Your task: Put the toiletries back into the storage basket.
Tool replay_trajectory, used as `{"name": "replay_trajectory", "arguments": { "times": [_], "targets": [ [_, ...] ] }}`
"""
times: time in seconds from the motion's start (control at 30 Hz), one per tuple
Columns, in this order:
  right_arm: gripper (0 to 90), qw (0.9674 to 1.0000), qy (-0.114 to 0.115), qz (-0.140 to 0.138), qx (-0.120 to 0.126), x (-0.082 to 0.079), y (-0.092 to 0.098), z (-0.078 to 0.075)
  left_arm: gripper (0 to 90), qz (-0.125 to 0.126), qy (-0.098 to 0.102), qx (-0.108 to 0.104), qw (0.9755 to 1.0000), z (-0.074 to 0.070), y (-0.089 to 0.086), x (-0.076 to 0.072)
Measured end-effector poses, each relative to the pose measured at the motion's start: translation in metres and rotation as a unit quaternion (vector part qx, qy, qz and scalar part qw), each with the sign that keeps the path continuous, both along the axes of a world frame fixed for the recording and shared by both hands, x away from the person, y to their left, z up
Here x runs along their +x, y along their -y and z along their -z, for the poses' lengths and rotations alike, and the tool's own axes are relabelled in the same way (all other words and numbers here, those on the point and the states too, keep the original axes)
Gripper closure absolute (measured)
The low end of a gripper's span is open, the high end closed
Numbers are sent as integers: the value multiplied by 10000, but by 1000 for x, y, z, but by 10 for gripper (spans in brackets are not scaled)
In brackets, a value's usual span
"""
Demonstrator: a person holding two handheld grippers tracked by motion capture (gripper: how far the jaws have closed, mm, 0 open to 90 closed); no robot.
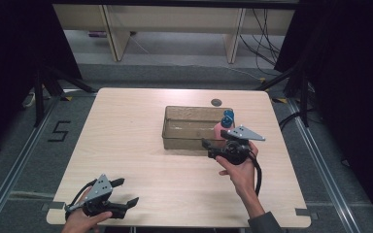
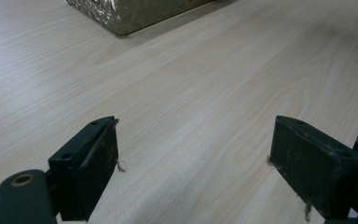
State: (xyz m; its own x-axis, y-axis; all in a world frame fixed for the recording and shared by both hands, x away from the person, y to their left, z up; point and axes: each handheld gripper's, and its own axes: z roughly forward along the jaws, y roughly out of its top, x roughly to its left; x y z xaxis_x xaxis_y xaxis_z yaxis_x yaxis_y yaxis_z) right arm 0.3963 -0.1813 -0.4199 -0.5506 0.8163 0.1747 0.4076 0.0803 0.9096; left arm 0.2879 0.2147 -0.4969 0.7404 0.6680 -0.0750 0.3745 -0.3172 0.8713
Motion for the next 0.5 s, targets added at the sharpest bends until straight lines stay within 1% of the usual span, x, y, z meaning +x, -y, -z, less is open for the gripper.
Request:
{"name": "replay_trajectory", "arguments": {
  "times": [0.03,0.07,0.1,0.13,0.17,0.2,0.23,0.27,0.3,0.33,0.37,0.4,0.43,0.47,0.5],
  "targets": [
    [189,10000,-27,21,-39,-1,-1,0,147,-1,2,2,10000,0,0,0],
    [188,10000,-53,53,-5,-2,-2,0,147,-10,-4,28,10000,0,-1,0],
    [187,10000,-74,-4,25,-3,-2,0,147,-7,-2,49,10000,0,-1,0],
    [186,10000,-31,-36,51,-3,-3,0,147,-8,0,58,10000,0,-1,0],
    [184,9999,12,-92,-49,-2,-3,0,147,-17,-3,26,10000,0,-1,0],
    [184,10000,19,-89,-30,-3,-3,0,147,-13,2,23,10000,0,-1,0],
    [184,10000,-37,-56,47,-4,-5,0,147,-13,1,20,10000,0,0,0],
    [183,10000,4,-75,-26,-5,-5,0,147,-12,-3,28,10000,0,-1,0],
    [183,9999,65,-103,-39,-5,-5,1,147,-12,-5,29,10000,0,0,0],
    [183,10000,-11,-88,4,-7,-6,0,147,-11,-4,26,10000,0,0,0],
    [183,9999,-35,-133,22,-8,-7,1,147,-10,2,22,10000,0,0,0],
    [183,9999,-16,-124,-88,-8,-6,0,146,-12,0,29,10000,0,-1,0],
    [183,9998,-19,-180,-1,-8,-8,2,147,-14,1,26,10000,0,-1,0],
    [183,9999,-26,-145,-18,-9,-9,2,147,-12,10,23,10000,0,-1,0],
    [183,9998,23,-167,-57,-10,-9,2,147,-14,7,24,10000,0,-1,0]
  ]
}}
